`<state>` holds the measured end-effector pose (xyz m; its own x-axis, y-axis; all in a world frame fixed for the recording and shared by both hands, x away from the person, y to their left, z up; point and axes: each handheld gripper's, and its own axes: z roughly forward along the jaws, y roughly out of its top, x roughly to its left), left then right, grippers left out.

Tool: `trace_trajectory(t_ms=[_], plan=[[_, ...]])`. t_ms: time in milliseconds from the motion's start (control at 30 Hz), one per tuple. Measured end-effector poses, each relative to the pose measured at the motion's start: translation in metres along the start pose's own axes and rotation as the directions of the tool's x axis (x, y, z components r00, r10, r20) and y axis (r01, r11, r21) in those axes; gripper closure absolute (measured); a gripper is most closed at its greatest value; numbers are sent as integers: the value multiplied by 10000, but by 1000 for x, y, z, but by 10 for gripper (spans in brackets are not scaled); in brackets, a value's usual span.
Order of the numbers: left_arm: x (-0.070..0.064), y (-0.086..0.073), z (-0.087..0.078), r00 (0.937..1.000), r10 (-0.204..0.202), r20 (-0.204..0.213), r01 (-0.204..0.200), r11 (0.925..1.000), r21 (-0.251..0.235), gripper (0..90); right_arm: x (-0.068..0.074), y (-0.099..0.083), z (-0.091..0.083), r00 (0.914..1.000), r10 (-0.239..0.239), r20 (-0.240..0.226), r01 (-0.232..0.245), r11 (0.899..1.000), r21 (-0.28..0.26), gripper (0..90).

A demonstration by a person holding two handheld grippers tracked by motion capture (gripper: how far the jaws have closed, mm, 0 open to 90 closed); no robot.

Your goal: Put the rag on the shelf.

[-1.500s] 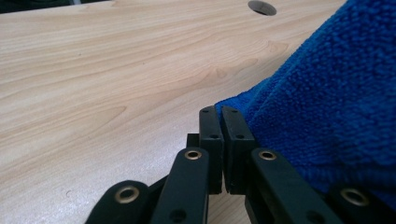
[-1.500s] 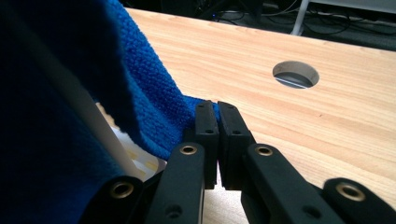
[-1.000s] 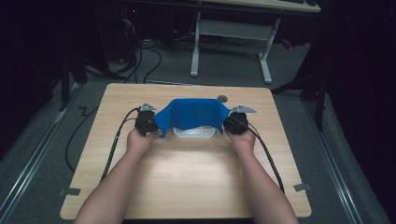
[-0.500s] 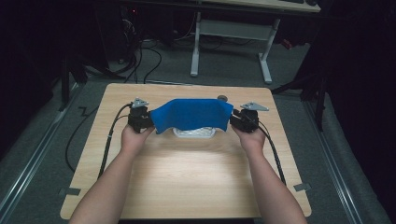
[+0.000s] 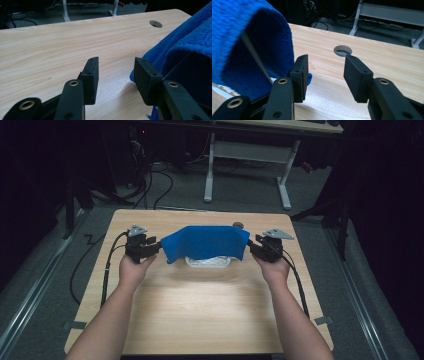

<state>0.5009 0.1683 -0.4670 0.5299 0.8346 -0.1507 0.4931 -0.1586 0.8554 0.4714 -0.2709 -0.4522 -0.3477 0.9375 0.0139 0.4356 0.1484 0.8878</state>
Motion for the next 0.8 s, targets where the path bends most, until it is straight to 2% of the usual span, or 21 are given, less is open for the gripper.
trace_trajectory(t_ms=[67, 133, 233, 333, 400, 467, 533, 600, 633, 667, 767, 800], plan=[[1, -2, -3, 10000, -16, -15, 16, 10000, -24, 562, 1, 0, -3, 10000, -32, 29, 32, 10000, 3, 542], [1, -4, -5, 10000, -2, -48, 2, 10000, -26, 561, 1, -2, -7, 10000, -58, 21, 58, 9997, -242, 542], [0, -8, -11, 9999, -33, -118, 32, 10000, -68, 550, 1, -5, -12, 9997, -218, 99, 219, 9997, -105, 537], [-5, -11, -24, 9992, 219, -322, -224, 9996, -145, 528, 2, -9, -22, 9995, -326, 3, 326, 9992, -218, 520], [-10, -15, -36, 9988, 328, -374, -337, 9991, -237, 524, 4, -13, -34, 9995, -327, -33, 326, 9988, -369, 513], [-14, -20, -45, 9982, 426, -418, -439, 9986, -293, 515, 6, -17, -43, 9985, -544, -5, 543, 9973, -495, 498], [-19, -26, -57, 9982, 429, -414, -446, 9982, -410, 508, 8, -20, -51, 9975, -705, -14, 704, 9974, -168, 462], [-24, -33, -67, 9981, 441, -426, -459, 9980, -439, 506, 12, -23, -60, 9960, -883, -129, 882, 9961, -78, 446], [-27, -37, -71, 9981, 465, -415, -484, 9977, -472, 503, 15, -26, -67, 9947, -1020, -113, 1015, 9942, -353, 446], [-29, -40, -74, 9984, 442, -352, -458, 9978, -480, 499, 18, -29, -72, 9939, -1105, -61, 1100, 9927, -488, 445], [-41, -53, -83, 9988, 453, -177, -461, 9979, -457, 488, 26, -36, -82, 9912, -1326, -35, 1325, 9909, -245, 419], [-45, -57, -86, 9988, 484, -99, -487, 9979, -425, 485, 29, -40, -87, 9908, -1352, -98, 1348, 9903, -349, 420]])
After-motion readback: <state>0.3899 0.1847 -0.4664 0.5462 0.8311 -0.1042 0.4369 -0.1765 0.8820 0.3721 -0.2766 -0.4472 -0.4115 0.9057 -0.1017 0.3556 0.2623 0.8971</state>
